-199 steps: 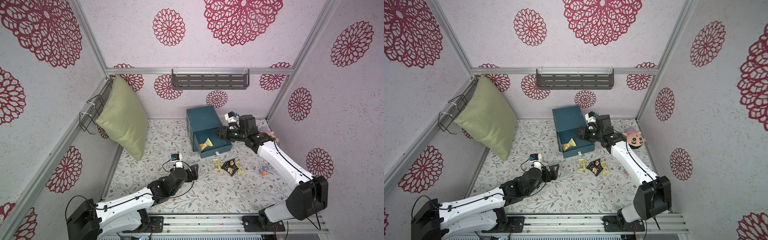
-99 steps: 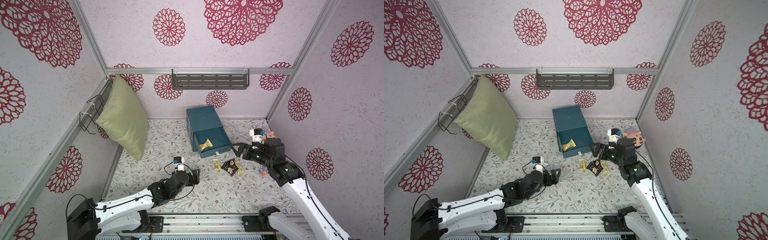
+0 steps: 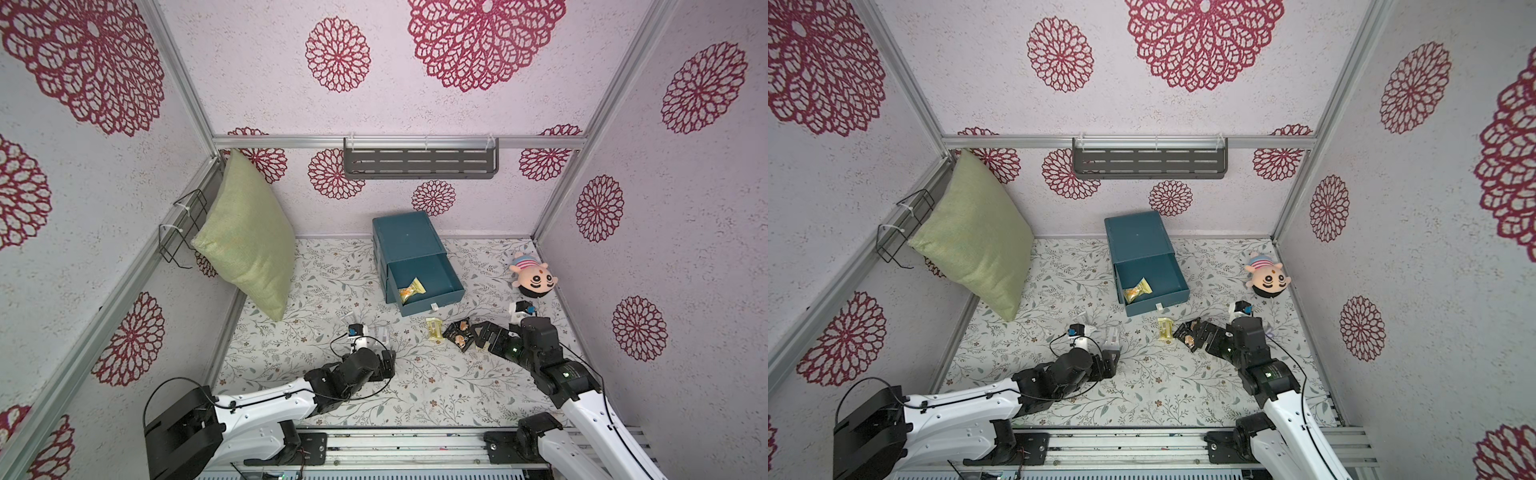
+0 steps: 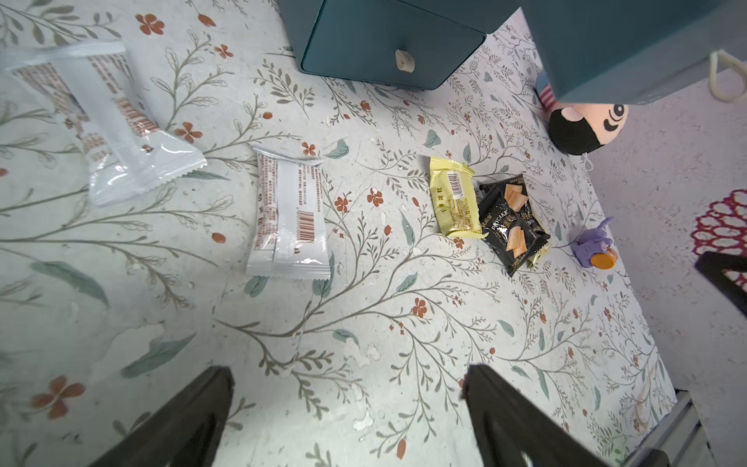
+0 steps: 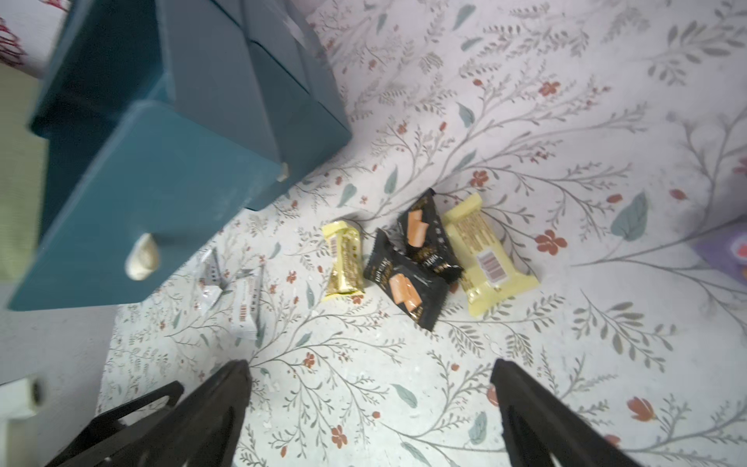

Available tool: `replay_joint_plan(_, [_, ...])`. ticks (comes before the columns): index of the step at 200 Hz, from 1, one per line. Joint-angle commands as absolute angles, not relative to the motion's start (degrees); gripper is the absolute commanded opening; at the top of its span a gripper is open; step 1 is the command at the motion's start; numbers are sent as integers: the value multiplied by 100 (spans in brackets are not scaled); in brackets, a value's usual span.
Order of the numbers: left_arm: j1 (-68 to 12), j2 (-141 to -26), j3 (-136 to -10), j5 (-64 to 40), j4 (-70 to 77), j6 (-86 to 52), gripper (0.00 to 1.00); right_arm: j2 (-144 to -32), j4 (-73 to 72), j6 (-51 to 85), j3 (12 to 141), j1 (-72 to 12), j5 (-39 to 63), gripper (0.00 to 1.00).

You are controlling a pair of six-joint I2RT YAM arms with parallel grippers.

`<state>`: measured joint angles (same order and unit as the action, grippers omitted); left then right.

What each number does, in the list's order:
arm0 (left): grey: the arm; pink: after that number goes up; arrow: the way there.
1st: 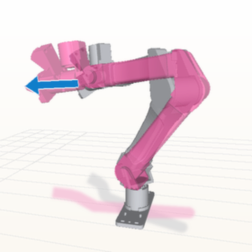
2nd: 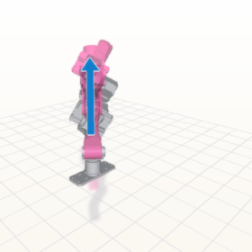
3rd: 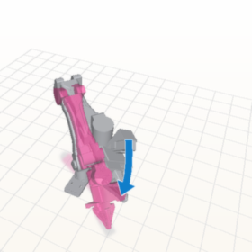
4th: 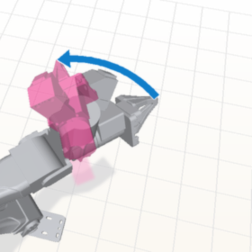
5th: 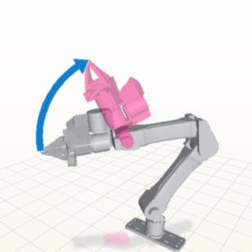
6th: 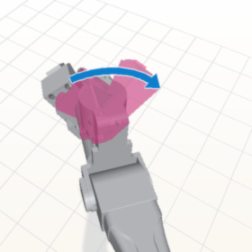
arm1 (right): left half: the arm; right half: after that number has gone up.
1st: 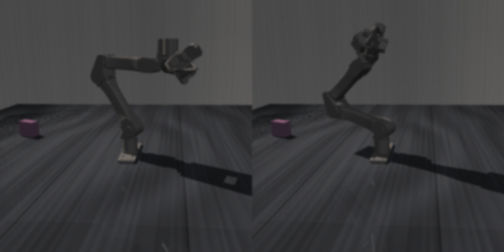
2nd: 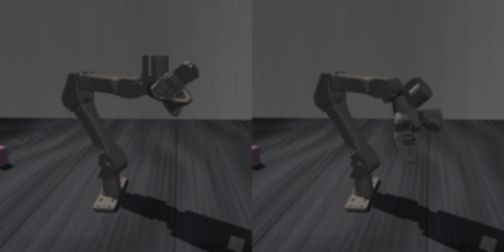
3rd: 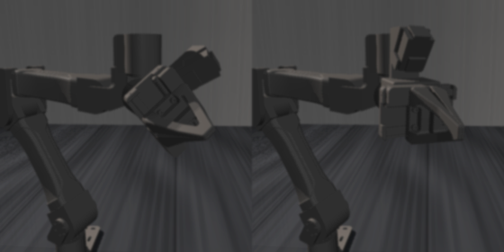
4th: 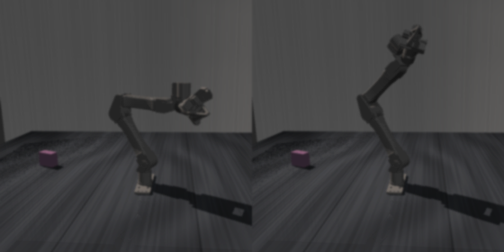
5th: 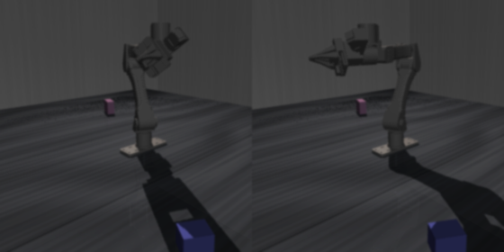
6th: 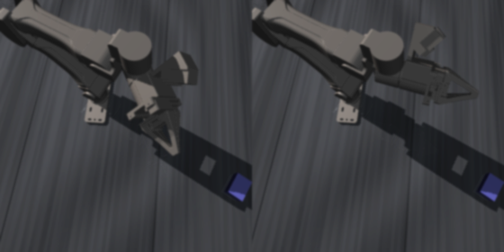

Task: Place the cookies into the drawer by color
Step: Move the cookie to the center of the board.

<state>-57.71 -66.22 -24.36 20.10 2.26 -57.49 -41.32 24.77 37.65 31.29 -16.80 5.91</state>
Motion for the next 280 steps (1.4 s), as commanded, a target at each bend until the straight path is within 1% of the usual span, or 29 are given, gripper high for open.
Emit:
replay_joint_plan(1, [-5696,-6600,-2465,1881,479,-5774,97,-4536,1855,3964,2910,-1433,692,96])
replay_joint_plan(21, [-5669,-6410,-2394,1940,435,-5788,97,-5051,1358,3890,2847,-1069,923,88])
replay_joint_plan(35, [-5653,-6241,-2307,2023,394,-5829,97,-5395,1090,3819,2848,-812,976,78])
replay_joint_plan(49, [-5648,-6069,-2202,2097,377,-5879,98,-5755,902,3742,2903,-513,1060,73])
replay_joint_plan(62, [-5634,-5949,-2142,2133,361,-5897,97,-6066,813,3647,3018,-319,990,71])
replay_joint_plan(68, [-5634,-5907,-2120,2151,332,-5901,97,-6207,783,3614,3089,-255,934,68])
replay_joint_plan(98, [-5594,-5729,-2103,2227,156,-5871,97,-6915,720,3338,3505,-167,804,68])
replay_joint_plan(129, [-5525,-5598,-2002,2277,171,-5889,97,-7547,550,3000,3881,-167,942,69])
replay_joint_plan(155, [-5493,-5539,-2004,2255,158,-5845,97,-8136,467,2752,4136,-167,1396,70])
replay_joint_plan(184, [-5484,-5566,-2003,2226,259,-5827,97,-8569,417,2620,4199,-191,1962,69])
replay_joint_plan(204, [-5484,-5653,-2004,2173,362,-5818,98,-8630,473,2559,4116,-265,2148,69])
replay_joint_plan(228, [-5484,-5768,-2027,2121,451,-5804,97,-8383,525,2607,3789,-341,2245,69])
replay_joint_plan(257, [-5484,-5862,-2013,2079,588,-5785,97,-7599,578,2794,3145,-502,2400,68])
replay_joint_plan(280, [-5484,-5949,-2022,2034,685,-5759,97,-6785,695,2987,2659,-786,2604,67])
